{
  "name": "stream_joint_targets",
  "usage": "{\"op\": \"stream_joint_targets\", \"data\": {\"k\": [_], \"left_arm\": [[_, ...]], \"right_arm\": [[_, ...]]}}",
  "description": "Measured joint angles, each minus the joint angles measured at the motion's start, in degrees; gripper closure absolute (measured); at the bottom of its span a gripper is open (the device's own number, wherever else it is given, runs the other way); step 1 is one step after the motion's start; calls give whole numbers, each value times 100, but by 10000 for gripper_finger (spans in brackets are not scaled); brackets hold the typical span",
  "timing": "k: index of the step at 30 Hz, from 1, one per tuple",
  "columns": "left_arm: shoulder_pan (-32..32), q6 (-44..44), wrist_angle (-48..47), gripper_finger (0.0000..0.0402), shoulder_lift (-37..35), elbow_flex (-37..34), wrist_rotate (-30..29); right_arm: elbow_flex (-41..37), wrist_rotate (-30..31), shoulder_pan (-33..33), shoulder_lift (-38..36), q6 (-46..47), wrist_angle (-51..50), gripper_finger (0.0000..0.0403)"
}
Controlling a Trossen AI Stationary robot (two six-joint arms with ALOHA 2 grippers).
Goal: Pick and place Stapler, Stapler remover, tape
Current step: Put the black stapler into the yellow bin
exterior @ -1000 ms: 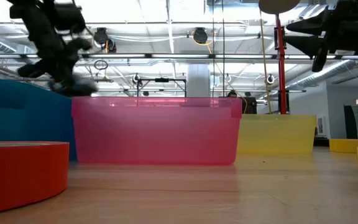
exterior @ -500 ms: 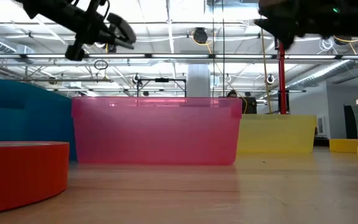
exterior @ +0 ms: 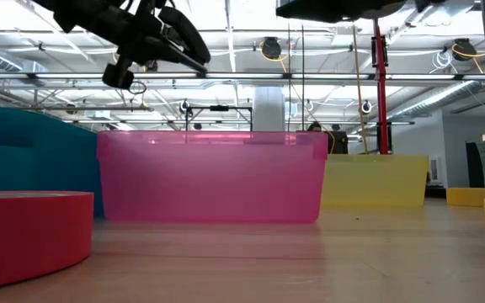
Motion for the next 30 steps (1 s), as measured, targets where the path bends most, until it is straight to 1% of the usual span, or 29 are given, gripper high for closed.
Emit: {"op": "stream_joint_targets", "data": {"k": [3,5,7,10,13,15,19,21,24,25,30], "left_arm": [[-171,-154,3,363,113,0,15],[-271,-272,-6,363,166,0,20],[-353,-411,3,363,214,0,20],[-462,-635,12,363,246,1,17],[-560,-838,-15,363,313,7,-51],[-607,-934,28,363,352,6,-56],[-748,-1134,5,363,501,12,-99],[-827,-1202,306,363,639,34,-93],[-917,-1315,386,363,755,11,-95],[-958,-1351,548,363,839,41,-96],[-1118,-1229,510,363,1119,349,-33]], "right_arm": [[238,255,0,290,-473,12,261],[314,251,1,434,-702,-19,261],[385,144,16,587,-869,9,261],[392,-171,22,774,-1021,1,261],[389,-232,48,985,-1025,30,253],[389,-203,50,1128,-1072,232,239],[395,-205,49,1333,-1148,685,198],[516,-202,48,1492,-1223,723,177],[722,-213,48,1725,-1488,609,152],[829,-213,48,1821,-1592,592,145],[1274,-205,48,2110,-1825,-130,129]]}}
